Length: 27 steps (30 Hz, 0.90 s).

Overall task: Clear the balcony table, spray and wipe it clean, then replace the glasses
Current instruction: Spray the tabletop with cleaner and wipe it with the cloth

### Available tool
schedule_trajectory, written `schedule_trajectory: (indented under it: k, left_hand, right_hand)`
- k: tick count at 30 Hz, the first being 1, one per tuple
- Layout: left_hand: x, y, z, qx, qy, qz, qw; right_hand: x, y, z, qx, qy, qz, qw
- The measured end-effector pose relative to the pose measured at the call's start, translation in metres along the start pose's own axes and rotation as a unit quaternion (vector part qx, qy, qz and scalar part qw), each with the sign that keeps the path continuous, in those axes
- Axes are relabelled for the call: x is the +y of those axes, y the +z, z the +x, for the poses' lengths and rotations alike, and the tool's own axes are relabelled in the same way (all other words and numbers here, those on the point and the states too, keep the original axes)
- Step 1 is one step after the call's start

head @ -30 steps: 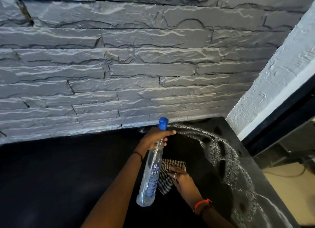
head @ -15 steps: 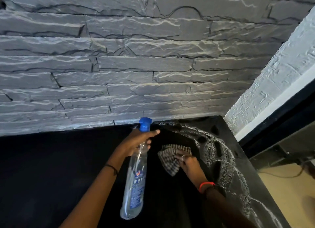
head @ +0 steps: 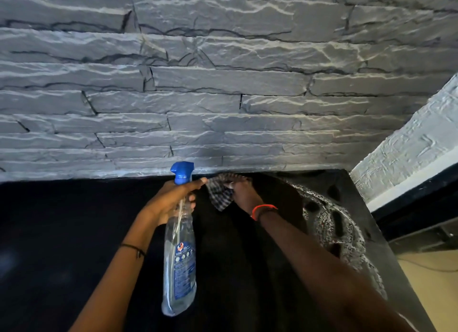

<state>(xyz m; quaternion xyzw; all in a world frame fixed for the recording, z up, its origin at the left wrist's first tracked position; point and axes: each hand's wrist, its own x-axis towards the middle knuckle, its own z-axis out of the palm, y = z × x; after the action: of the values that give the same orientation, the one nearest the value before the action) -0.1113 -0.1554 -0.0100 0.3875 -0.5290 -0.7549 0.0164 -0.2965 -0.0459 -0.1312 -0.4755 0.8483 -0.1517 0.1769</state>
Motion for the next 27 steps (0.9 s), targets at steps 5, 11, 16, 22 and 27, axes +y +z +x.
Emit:
schedule_trajectory:
  k: [5,11,16,22,27]
  left_hand:
    - [-0.001,-0.005,0.001,0.012,0.006,0.006,1.000]
    - [-0.008,-0.006,-0.006,0.024,-0.009,0.015,1.000]
    - [-0.011,-0.005,-0.011,0.018,-0.018,0.011,1.000]
    - [-0.016,-0.004,-0.015,0.002,-0.019,0.006,1.000]
    - [-0.020,-0.004,-0.020,-0.005,-0.021,0.003,1.000]
  right_hand:
    - [-0.061,0.020,0.017,-0.016,-0.112,-0.051,0.992]
    - [-0.047,0.011,0.013,0.030,-0.079,-0.137,0.987]
    - [0.007,-0.008,-0.009,0.064,-0.003,-0.185,0.981]
    - [0.089,-0.046,-0.043,0.085,0.090,-0.173,0.977]
    - [0.143,-0.069,-0.066,0.103,0.211,-0.118,0.965]
